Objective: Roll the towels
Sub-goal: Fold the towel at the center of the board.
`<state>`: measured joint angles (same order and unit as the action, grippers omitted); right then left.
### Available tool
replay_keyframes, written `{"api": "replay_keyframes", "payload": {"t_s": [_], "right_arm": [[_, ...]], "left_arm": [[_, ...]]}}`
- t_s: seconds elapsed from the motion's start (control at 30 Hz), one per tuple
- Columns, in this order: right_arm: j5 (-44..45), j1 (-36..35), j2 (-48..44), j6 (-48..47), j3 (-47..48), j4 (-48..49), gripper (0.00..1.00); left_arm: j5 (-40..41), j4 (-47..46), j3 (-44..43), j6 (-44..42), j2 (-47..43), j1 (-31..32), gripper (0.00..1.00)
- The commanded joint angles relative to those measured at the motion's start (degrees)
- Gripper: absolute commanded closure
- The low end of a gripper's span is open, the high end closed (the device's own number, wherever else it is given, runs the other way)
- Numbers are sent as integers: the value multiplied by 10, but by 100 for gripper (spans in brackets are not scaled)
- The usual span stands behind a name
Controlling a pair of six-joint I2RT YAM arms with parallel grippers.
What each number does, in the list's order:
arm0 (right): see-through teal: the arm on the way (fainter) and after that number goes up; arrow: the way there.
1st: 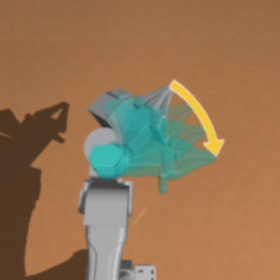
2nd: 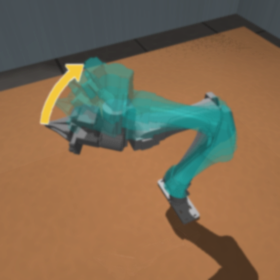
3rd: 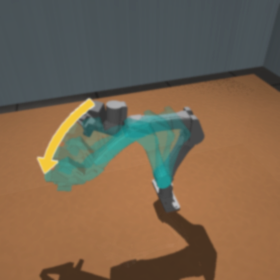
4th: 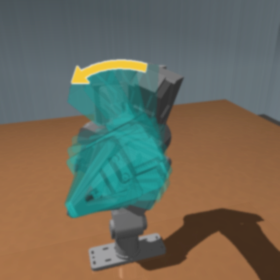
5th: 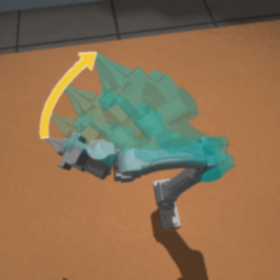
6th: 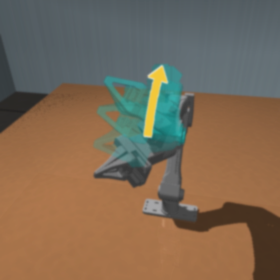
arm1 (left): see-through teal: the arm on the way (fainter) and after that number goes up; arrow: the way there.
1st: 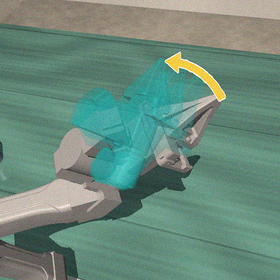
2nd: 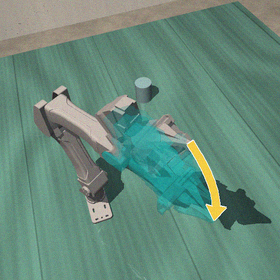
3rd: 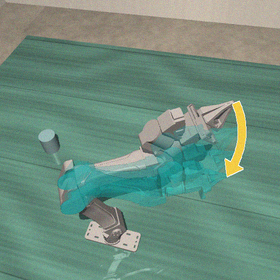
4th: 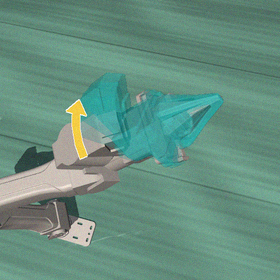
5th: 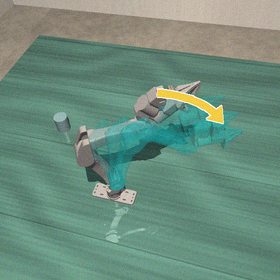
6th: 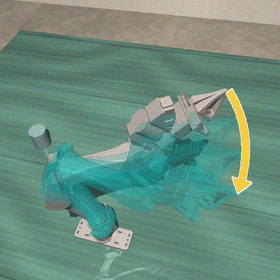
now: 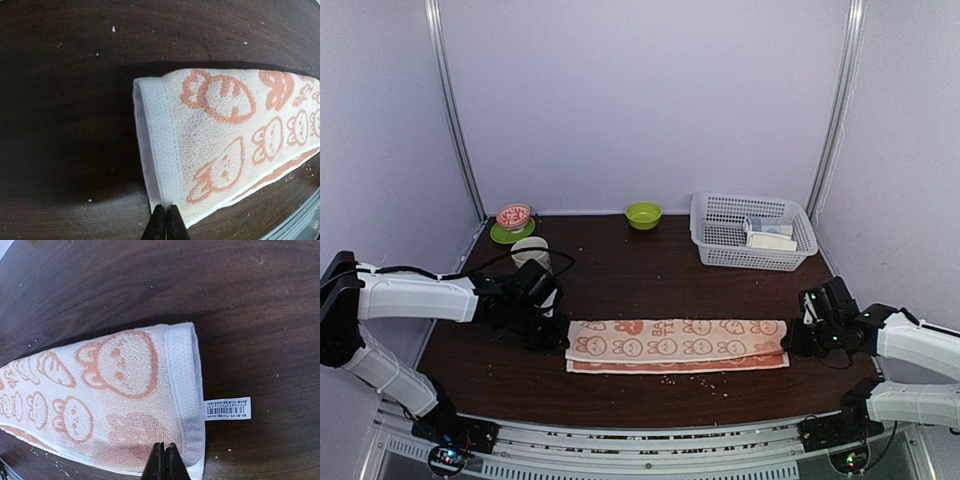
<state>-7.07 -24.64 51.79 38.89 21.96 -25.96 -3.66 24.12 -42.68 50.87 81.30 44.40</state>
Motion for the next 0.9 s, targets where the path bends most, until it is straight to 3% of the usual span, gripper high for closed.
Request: {"api": "replay_keyframes", "payload": {"t_s": [0.0,0.13,0.27,0.43,0.67,0.87], "right_arm": [[-3,-2,28,10,-16,15,100],[-21,-3,32,7,-16,12,100],[-27,-3,-2,4,2,-23,80],[-7,-3,-39,1,27,-71,85],[11,-3,-15,34,17,-72,69],[13,-2,1,49,1,-46,71]], "left_arm": [[2,-2,-10,-12,14,-4,100],[3,0,-4,-13,9,-4,100],[2,6,-7,-20,0,-4,100],[2,13,-16,-29,-7,-4,100],[-1,21,-20,-39,-11,-4,100],[-2,21,-18,-40,-18,-4,76]]}}
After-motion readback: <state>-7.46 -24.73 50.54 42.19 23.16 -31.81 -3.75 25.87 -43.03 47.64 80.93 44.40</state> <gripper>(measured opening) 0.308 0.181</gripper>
